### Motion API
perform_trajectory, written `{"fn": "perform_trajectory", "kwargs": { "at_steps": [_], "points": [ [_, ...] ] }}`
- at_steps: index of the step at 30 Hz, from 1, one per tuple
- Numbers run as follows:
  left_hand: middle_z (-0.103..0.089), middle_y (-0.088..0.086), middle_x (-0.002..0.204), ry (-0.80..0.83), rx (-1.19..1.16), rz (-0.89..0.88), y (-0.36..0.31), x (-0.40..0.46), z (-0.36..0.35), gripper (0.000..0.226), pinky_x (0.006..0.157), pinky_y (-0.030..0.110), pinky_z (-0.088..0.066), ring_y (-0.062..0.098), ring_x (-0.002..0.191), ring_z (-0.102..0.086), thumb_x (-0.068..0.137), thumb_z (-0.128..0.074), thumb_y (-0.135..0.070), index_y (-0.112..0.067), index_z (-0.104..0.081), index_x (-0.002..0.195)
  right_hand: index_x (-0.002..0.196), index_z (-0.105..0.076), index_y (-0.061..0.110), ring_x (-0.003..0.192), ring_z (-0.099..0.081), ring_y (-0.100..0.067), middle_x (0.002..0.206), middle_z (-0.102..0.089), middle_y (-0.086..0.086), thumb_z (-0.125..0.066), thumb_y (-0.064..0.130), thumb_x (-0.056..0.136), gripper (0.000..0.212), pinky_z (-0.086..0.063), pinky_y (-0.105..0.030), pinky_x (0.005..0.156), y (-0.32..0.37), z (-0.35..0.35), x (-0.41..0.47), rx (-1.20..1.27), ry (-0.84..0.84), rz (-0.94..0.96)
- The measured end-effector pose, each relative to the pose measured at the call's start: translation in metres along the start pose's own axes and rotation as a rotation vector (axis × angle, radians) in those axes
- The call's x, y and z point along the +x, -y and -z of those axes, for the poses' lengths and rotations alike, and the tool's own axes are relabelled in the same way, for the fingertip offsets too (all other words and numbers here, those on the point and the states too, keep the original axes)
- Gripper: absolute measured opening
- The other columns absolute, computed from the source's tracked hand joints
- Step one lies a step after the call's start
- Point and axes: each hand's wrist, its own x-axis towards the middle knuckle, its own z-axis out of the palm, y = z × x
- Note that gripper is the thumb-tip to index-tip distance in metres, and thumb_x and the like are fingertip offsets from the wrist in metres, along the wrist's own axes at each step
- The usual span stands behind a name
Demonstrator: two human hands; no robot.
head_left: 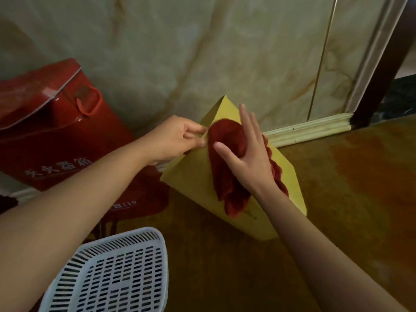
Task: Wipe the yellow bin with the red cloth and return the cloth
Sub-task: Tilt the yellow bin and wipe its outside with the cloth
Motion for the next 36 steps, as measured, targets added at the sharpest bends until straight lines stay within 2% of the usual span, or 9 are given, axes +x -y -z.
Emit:
{"fn": "perform_trajectory", "kwargs": {
  "at_steps": [3,6,10,14,19,26,31,33,36],
  "points": [
    [-0.071,-0.01,0.07,-0.026,-0.054,-0.008,-0.007,0.014,0.001,0.021,0.063,0.017,-0.053,0.001,0.06,-0.063,0.082,-0.056,-0.003,-0.007,-0.066,0.099,0.136,-0.028,0.051,0.137,-0.03,-0.015,0.154,-0.025,0.004,-0.059,0.063,0.071,0.073,-0.033,-0.035,0.102,-0.002,0.005,0.014,-0.066,0.061,0.132],
    [-0.07,-0.014,0.072,-0.063,-0.045,0.041,0.003,0.017,0.011,0.028,0.057,0.014,-0.052,-0.003,0.054,-0.063,0.081,-0.056,0.0,-0.007,-0.063,0.107,0.133,-0.037,0.044,0.137,-0.032,-0.016,0.15,-0.03,0.008,-0.062,0.058,0.073,0.066,-0.036,-0.042,0.107,-0.049,0.026,-0.017,-0.122,0.142,0.132],
    [-0.067,-0.006,0.08,-0.122,-0.09,0.064,0.008,0.022,0.012,0.033,0.051,0.009,-0.047,-0.007,0.058,-0.063,0.078,-0.064,-0.008,-0.016,-0.062,0.109,0.128,-0.038,0.047,0.137,-0.03,-0.015,0.147,-0.033,0.014,-0.06,0.062,0.069,0.065,-0.034,-0.05,0.108,-0.112,0.058,-0.067,-0.116,0.094,-0.073],
    [-0.068,-0.018,0.086,-0.123,-0.06,-0.046,0.022,0.004,0.007,0.041,0.068,0.01,-0.052,-0.012,0.076,-0.063,0.076,-0.065,-0.007,-0.036,-0.058,0.105,0.129,-0.039,0.046,0.129,-0.037,-0.011,0.141,-0.041,0.012,-0.059,0.069,0.065,0.071,-0.034,-0.038,0.105,-0.117,0.067,-0.054,-0.09,0.051,-0.19],
    [-0.072,-0.009,0.09,-0.18,-0.115,-0.034,0.028,-0.017,-0.007,0.035,0.063,0.008,-0.05,-0.01,0.066,-0.063,0.079,-0.058,0.001,-0.016,-0.058,0.111,0.13,-0.047,0.025,0.117,-0.054,-0.022,0.127,-0.059,-0.002,-0.06,0.062,0.071,0.07,-0.045,-0.042,0.098,-0.096,0.063,-0.014,-0.051,-0.075,-0.37],
    [-0.074,-0.01,0.074,0.0,-0.256,0.033,-0.012,-0.005,0.008,0.032,0.058,0.011,-0.051,-0.001,0.063,-0.067,0.081,-0.054,0.002,-0.005,-0.059,0.111,0.131,-0.039,0.043,0.126,-0.045,-0.016,0.14,-0.048,0.004,-0.046,0.065,0.079,0.057,-0.038,-0.035,0.102,-0.01,0.016,0.03,-0.036,0.029,-0.031],
    [-0.073,-0.009,0.061,0.006,-0.295,0.169,0.003,-0.011,0.018,0.019,0.044,0.012,-0.046,0.001,0.053,-0.065,0.082,-0.054,-0.005,-0.017,-0.066,0.089,0.13,-0.043,0.045,0.129,-0.036,-0.004,0.142,-0.035,0.021,-0.059,0.057,0.076,0.057,-0.033,-0.031,0.103,-0.049,0.025,-0.012,-0.079,0.086,0.064],
    [-0.072,-0.011,0.058,-0.047,-0.32,0.209,0.009,-0.009,0.023,0.018,0.044,0.013,-0.047,0.001,0.052,-0.065,0.083,-0.053,-0.005,-0.019,-0.065,0.087,0.13,-0.05,0.031,0.131,-0.039,-0.015,0.144,-0.038,0.011,-0.064,0.043,0.079,0.054,-0.033,-0.036,0.105,-0.091,0.043,-0.039,-0.129,0.01,-0.078],
    [-0.071,-0.012,0.057,-0.035,-0.33,0.244,0.009,-0.004,0.023,0.017,0.046,0.012,-0.048,0.0,0.051,-0.064,0.085,-0.052,-0.009,-0.02,-0.065,0.084,0.13,-0.049,0.022,0.108,-0.057,-0.023,0.133,-0.055,-0.008,-0.063,0.042,0.08,0.056,-0.048,-0.036,0.089,-0.128,0.066,-0.055,0.083,-0.164,-0.614]
  ]
}}
